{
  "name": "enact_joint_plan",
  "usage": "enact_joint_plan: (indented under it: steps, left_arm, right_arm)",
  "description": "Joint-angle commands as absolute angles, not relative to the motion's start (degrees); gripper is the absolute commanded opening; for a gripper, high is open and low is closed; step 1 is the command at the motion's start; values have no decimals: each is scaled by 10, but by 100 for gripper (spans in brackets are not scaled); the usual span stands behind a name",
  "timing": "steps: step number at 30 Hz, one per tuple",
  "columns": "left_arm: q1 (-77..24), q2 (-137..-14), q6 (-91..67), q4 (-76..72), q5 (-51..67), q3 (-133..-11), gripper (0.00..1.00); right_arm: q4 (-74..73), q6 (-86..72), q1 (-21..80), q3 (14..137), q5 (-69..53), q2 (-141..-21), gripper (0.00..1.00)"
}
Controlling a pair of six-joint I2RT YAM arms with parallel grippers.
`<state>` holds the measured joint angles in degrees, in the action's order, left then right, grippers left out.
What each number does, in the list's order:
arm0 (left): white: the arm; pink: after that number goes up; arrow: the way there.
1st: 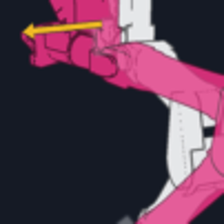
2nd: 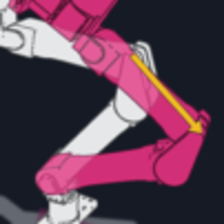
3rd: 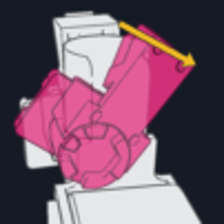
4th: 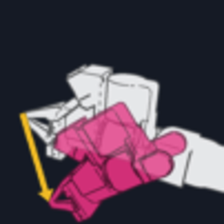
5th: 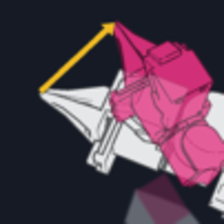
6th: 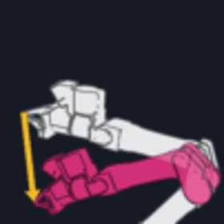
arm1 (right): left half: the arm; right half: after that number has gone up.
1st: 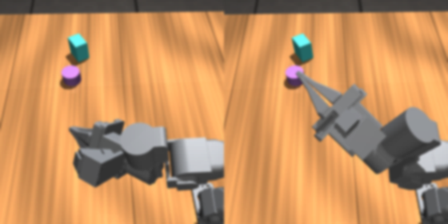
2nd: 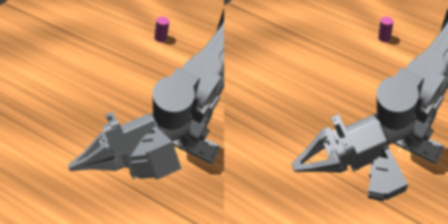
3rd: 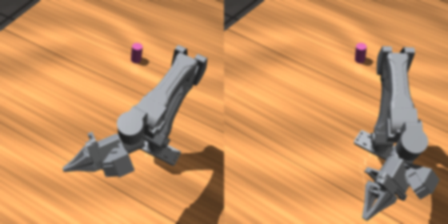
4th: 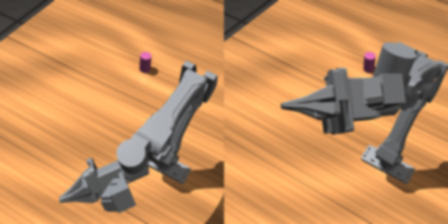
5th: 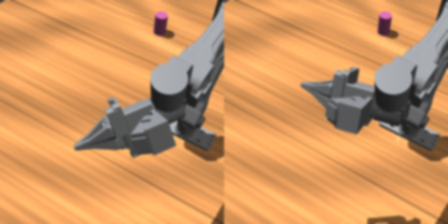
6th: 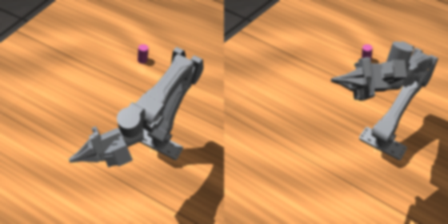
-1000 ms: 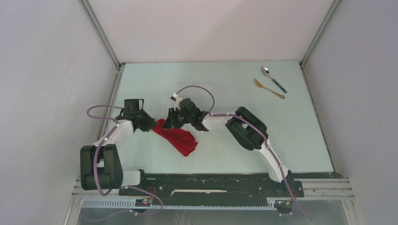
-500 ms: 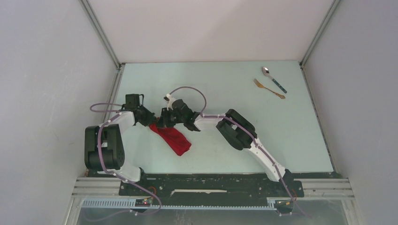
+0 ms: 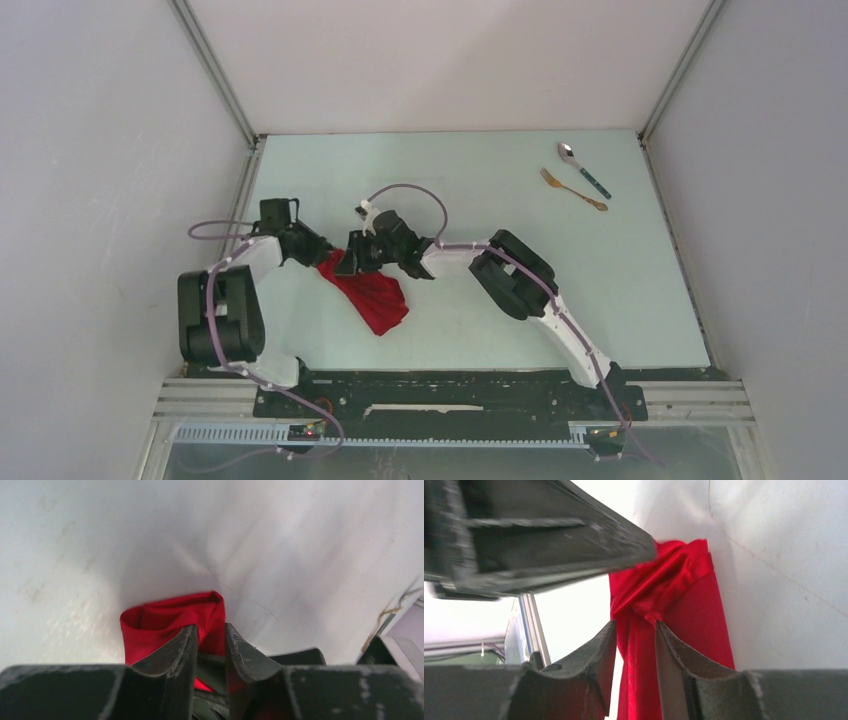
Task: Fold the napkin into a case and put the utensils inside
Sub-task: Stuff the top corner of the smaller-rectangle-folded napkin into the folded napkin.
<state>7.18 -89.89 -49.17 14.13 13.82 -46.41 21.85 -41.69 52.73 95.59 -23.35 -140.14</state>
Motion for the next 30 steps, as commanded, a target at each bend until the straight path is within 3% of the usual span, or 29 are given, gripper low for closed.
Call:
enact_joint_plan:
  steps: [1,8,13,18,21,24,30]
  left_arm:
    - [71,-797,-444,197,168,-471,32]
    - [71,-703,-395,274,160,-449,37]
    - [69,-655,-394,294,154,-410,43]
    - [56,-645,-382,309,123,-396,50]
    - [53,-658,-390,296,105,-386,44]
    - [47,-687,-385,282,87,-395,31]
    - [7,-758,-378,288,21,-436,33]
  right_arm:
    - [146,-364,521,945,-270,-1316,43]
    - [17,-266,533,952,-262,-1241,52]
    - [-42,-192,536,900,-214,-1178,65]
    - [-61,-127,516,854,-192,-1149,67]
    - [-59,-120,495,861,-222,-1170,63]
    - [-35,-167,479,898,-276,-1221,45]
    - [65,-289,483,961,-341,-1311,43]
